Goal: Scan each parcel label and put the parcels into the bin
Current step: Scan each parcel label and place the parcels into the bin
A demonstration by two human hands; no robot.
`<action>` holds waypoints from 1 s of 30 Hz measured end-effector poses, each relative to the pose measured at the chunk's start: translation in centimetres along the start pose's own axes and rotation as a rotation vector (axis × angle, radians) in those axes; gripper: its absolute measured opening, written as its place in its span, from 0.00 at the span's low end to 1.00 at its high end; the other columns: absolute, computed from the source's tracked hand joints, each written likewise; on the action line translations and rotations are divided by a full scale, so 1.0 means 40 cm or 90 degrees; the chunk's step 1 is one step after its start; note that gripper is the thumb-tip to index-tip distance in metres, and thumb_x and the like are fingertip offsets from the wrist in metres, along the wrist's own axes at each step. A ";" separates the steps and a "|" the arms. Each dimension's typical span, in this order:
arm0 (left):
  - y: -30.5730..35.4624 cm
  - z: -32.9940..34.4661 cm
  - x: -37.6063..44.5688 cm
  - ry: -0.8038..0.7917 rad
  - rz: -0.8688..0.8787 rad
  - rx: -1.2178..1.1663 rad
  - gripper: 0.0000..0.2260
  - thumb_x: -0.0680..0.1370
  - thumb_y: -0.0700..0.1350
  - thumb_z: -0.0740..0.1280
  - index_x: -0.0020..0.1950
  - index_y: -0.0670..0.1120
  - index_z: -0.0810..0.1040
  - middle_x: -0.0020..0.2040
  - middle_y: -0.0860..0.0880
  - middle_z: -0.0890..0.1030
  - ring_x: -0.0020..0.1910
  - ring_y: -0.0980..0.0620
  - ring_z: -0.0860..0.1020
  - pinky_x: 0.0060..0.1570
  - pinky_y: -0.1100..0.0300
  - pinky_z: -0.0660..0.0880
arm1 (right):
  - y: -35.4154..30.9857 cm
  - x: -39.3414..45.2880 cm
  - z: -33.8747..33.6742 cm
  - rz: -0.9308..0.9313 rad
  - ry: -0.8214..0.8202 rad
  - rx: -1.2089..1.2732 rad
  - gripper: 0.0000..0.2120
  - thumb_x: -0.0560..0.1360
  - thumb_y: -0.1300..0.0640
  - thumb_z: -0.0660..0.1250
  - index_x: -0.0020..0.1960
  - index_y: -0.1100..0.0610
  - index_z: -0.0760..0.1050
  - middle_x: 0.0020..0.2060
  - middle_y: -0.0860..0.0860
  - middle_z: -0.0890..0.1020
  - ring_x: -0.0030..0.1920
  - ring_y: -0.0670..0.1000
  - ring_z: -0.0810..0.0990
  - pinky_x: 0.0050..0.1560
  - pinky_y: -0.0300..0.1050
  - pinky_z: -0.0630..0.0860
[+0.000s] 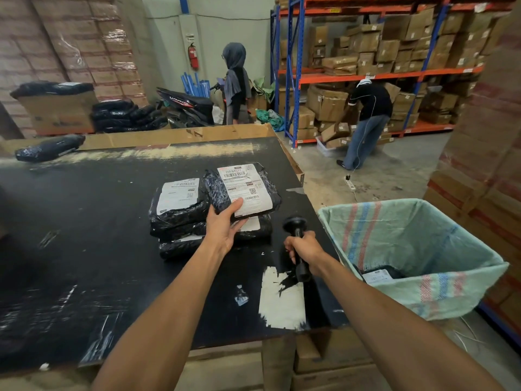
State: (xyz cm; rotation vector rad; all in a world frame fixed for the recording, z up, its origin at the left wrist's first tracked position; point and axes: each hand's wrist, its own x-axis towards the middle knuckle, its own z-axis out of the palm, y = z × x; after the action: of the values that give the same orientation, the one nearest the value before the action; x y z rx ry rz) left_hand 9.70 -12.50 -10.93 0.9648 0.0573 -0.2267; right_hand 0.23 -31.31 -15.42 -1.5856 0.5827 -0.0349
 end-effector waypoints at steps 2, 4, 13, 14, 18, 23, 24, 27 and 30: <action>-0.002 -0.006 -0.012 0.020 -0.004 0.023 0.21 0.73 0.37 0.77 0.61 0.50 0.75 0.58 0.47 0.85 0.61 0.44 0.82 0.50 0.48 0.83 | 0.021 0.005 0.009 0.030 0.010 0.010 0.20 0.75 0.63 0.64 0.65 0.65 0.64 0.33 0.55 0.77 0.24 0.49 0.71 0.27 0.43 0.70; -0.006 -0.014 -0.023 0.021 -0.009 0.040 0.20 0.72 0.38 0.77 0.60 0.51 0.76 0.57 0.48 0.86 0.61 0.45 0.82 0.50 0.48 0.83 | 0.035 0.004 0.020 0.047 -0.004 0.039 0.16 0.76 0.65 0.64 0.62 0.63 0.66 0.34 0.56 0.78 0.24 0.48 0.71 0.24 0.40 0.70; -0.045 0.029 -0.061 -0.057 -0.059 0.020 0.24 0.73 0.39 0.77 0.66 0.48 0.74 0.53 0.48 0.88 0.52 0.45 0.86 0.45 0.49 0.84 | 0.020 -0.004 -0.024 0.090 -0.032 -0.069 0.24 0.77 0.36 0.65 0.51 0.58 0.78 0.38 0.52 0.81 0.35 0.50 0.78 0.33 0.42 0.75; -0.053 0.047 -0.063 -0.068 -0.069 0.023 0.22 0.73 0.40 0.76 0.65 0.49 0.75 0.53 0.47 0.88 0.52 0.44 0.86 0.46 0.49 0.84 | 0.023 0.006 -0.046 0.085 -0.002 -0.078 0.26 0.78 0.35 0.63 0.53 0.59 0.80 0.43 0.52 0.83 0.38 0.50 0.79 0.35 0.41 0.76; -0.090 0.134 -0.067 -0.121 -0.128 0.104 0.22 0.73 0.42 0.77 0.66 0.48 0.77 0.54 0.45 0.87 0.51 0.43 0.87 0.46 0.49 0.84 | 0.048 0.040 -0.148 0.069 0.051 0.218 0.29 0.82 0.38 0.56 0.63 0.61 0.78 0.52 0.56 0.84 0.43 0.52 0.82 0.42 0.43 0.79; -0.176 0.288 -0.038 -0.195 -0.237 0.298 0.19 0.72 0.40 0.78 0.61 0.45 0.80 0.52 0.44 0.88 0.50 0.45 0.86 0.44 0.47 0.85 | 0.030 0.105 -0.312 0.036 -0.068 0.578 0.35 0.77 0.29 0.54 0.65 0.56 0.79 0.59 0.59 0.84 0.58 0.60 0.85 0.54 0.55 0.82; -0.205 0.324 -0.026 -0.206 -0.260 0.336 0.17 0.73 0.40 0.78 0.60 0.45 0.80 0.52 0.43 0.88 0.50 0.45 0.86 0.45 0.47 0.85 | 0.033 0.124 -0.350 0.051 -0.071 0.569 0.33 0.78 0.31 0.55 0.65 0.56 0.80 0.57 0.59 0.85 0.54 0.60 0.86 0.51 0.56 0.83; -0.279 0.427 0.031 -0.245 -0.307 0.458 0.16 0.77 0.49 0.74 0.61 0.43 0.80 0.53 0.41 0.87 0.50 0.43 0.86 0.45 0.48 0.85 | 0.056 0.174 -0.449 0.100 -0.051 0.497 0.23 0.81 0.40 0.59 0.61 0.55 0.80 0.48 0.58 0.88 0.42 0.58 0.88 0.37 0.54 0.84; -0.373 0.505 0.108 -0.200 -0.250 0.619 0.27 0.79 0.60 0.68 0.69 0.42 0.73 0.61 0.40 0.83 0.54 0.40 0.84 0.45 0.48 0.85 | 0.096 0.241 -0.561 0.135 0.004 0.482 0.18 0.81 0.44 0.62 0.59 0.55 0.81 0.45 0.57 0.88 0.40 0.57 0.88 0.37 0.55 0.84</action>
State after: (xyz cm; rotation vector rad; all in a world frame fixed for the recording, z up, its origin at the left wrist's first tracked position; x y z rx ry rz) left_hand 9.62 -37.97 -12.12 1.8709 -0.1718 -0.8116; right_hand -0.92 -55.68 -19.47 -0.7865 0.6416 -0.0906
